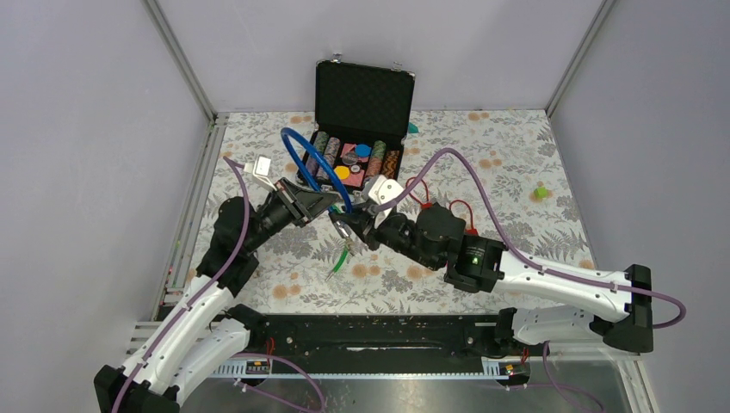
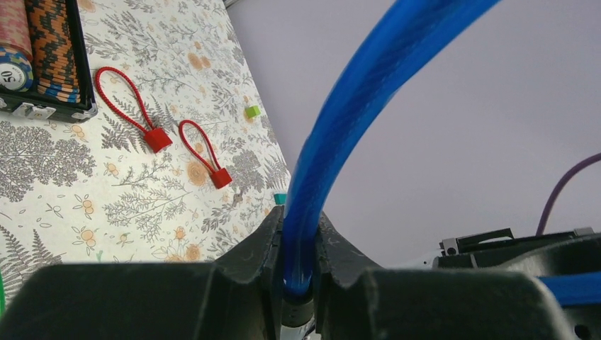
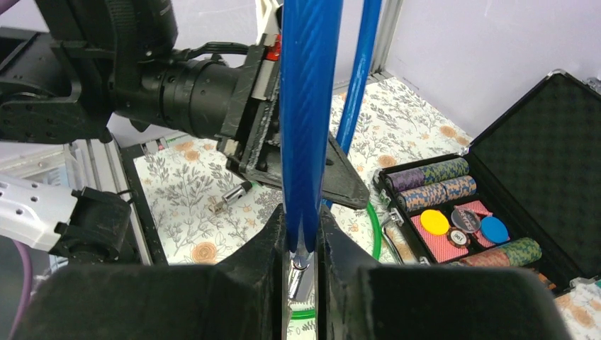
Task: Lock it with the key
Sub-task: Lock the lock.
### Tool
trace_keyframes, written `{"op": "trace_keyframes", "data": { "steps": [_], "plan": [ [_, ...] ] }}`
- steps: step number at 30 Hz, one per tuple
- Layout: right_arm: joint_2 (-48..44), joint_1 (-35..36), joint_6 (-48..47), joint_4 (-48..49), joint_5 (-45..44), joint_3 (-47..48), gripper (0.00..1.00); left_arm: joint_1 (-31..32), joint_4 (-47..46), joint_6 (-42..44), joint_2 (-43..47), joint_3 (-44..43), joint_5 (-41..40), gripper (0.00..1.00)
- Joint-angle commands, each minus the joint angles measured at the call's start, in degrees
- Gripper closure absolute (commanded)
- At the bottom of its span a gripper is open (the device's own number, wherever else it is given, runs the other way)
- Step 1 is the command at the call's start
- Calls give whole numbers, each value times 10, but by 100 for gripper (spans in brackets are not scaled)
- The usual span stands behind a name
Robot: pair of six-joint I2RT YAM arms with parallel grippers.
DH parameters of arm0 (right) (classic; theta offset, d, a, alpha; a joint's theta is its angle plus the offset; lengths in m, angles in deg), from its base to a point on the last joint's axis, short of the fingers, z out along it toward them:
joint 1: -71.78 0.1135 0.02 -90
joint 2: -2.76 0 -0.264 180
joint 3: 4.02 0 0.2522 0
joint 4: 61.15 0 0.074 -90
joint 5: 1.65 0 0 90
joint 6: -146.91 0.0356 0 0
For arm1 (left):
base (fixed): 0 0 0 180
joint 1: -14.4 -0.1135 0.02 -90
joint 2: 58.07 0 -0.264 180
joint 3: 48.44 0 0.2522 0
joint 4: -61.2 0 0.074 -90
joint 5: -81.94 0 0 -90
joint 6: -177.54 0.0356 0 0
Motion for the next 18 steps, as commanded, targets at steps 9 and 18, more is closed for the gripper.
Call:
{"op": "trace_keyframes", "data": {
  "steps": [9,18],
  "plan": [
    [15,25,-83,3,37,-37,100,3,-73,-85,12,-15,10,100],
    [-4,25,-84,12,71,-68,100,2,-58,-107,5,-17,-6,100]
  ]
}}
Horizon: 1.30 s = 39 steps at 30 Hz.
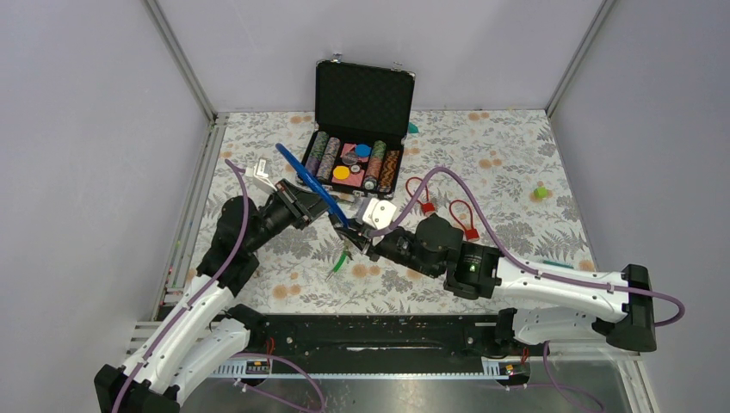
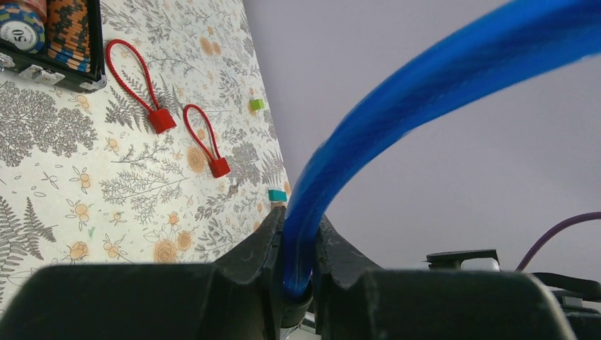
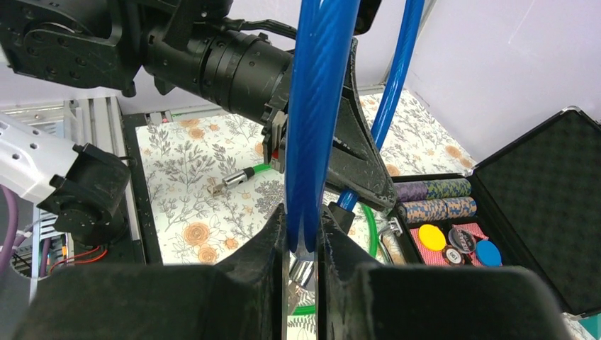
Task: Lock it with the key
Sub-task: Lock the lock.
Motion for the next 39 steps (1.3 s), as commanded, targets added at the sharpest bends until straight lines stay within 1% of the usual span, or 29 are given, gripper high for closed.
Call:
{"op": "trace_keyframes", "data": {
  "steps": [1,9,16,18,23,27,32,36,39],
  "plan": [
    [-2,4,-3,-19,36,-28,100,2,-91,-61,8,-18,8,100],
    [5,4,-7,-34,37,-24,100,2,-101,-81,10,-10,19,100],
    [63,4,25,-88,-90,34,100,2,-94,-76,21,-14,24,100],
    [77,4,36,-99,-110,46,100,2,-94,-73,22,-17,29,100],
    [87,4,52,-102,-105,49,100,2,-91,-76,27,-20,31,100],
    [78,4,92,-123,-107,72,99,1,-65,-63,35,-19,14,100],
    [60,4,140,-187,-120,124,75,2,-57,-60,36,-3,-5,100],
    [42,4,172,-220,-115,148,53,1,-65,-63,25,4,-9,100],
    [21,4,190,-226,-94,142,33,1,-71,-66,15,2,-11,100]
  ]
}}
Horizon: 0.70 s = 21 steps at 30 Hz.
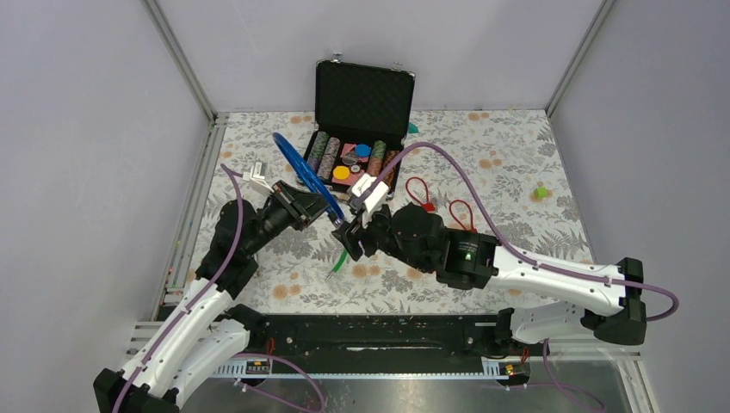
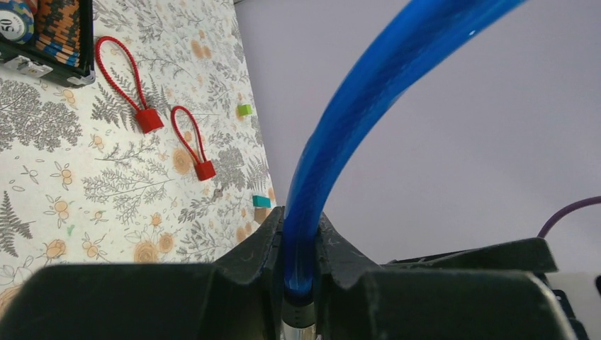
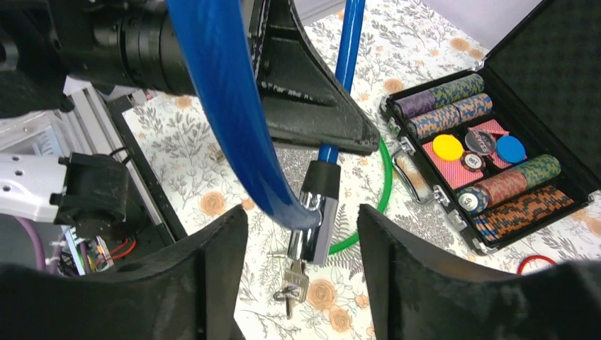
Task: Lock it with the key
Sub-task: Lock the lock.
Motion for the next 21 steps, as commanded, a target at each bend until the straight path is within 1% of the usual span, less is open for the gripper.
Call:
{"op": "trace_keyframes", "data": {
  "steps": [1,3,5,7,10,13,16,19,21],
  "plan": [
    [-43,-2,49,-38,13,13,28,0,-78,-24,-5,-9,6,100],
    [-66,-2,66,-37,15,0,19,1,-79,-24,-10,-15,4,100],
    [-89,-2,87,-37,13,-18,13,0,-77,-24,-13,-21,2,100],
    [-110,-2,108,-34,13,-40,11,0,-75,-25,-14,-27,-4,100],
    [-140,-3,148,-21,11,-81,11,0,-75,-27,-14,-32,-6,100],
    [-161,-3,184,9,-3,-123,13,1,-75,-30,-11,-35,-6,100],
    [-159,-2,206,30,-14,-141,20,0,-74,-33,-7,-35,-4,100],
    [-131,-3,198,32,-18,-126,27,0,-69,-33,-3,-35,-5,100],
    [-108,-3,192,21,-23,-106,33,0,-68,-34,0,-36,-5,100]
  ]
}}
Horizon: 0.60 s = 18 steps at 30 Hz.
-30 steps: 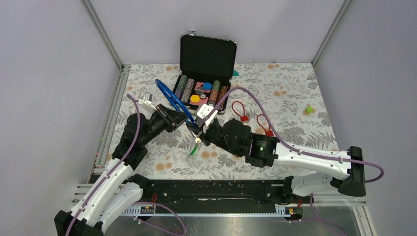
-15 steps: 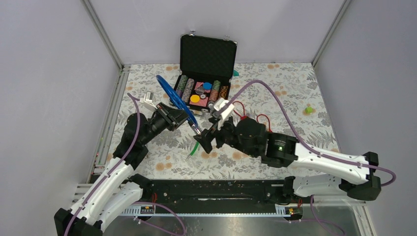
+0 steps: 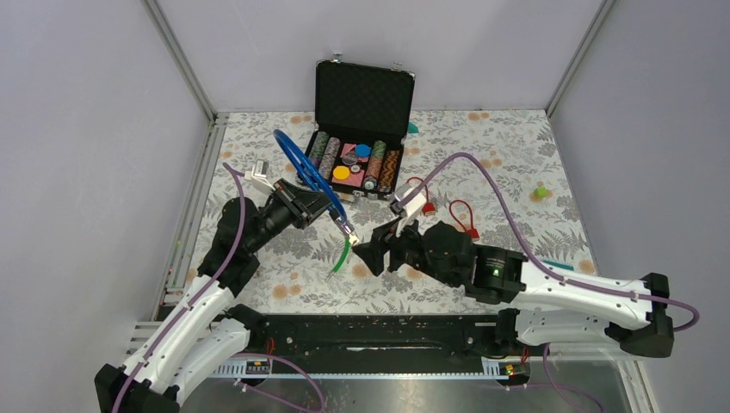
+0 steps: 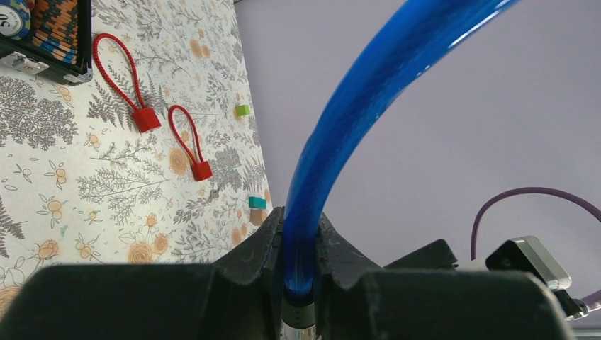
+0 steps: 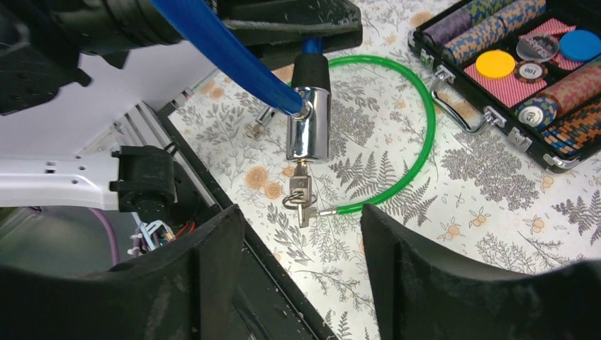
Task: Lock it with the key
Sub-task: Lock the lock.
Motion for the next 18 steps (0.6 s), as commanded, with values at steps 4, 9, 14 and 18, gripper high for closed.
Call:
{"op": "trace_keyframes", "data": {
  "steps": [4,9,14,18],
  "plan": [
    [63,-3,10,14,-30,60,42,0,-48,-19,22,-36,-7,100],
    [82,-3,12,11,-25,66,56,1,-45,-19,22,-42,-8,100],
    [96,-3,-6,11,-20,71,88,1,-39,-18,21,-47,-11,100],
    [104,-3,-46,10,-30,72,100,1,-27,-14,18,-53,-16,100]
  ]
}}
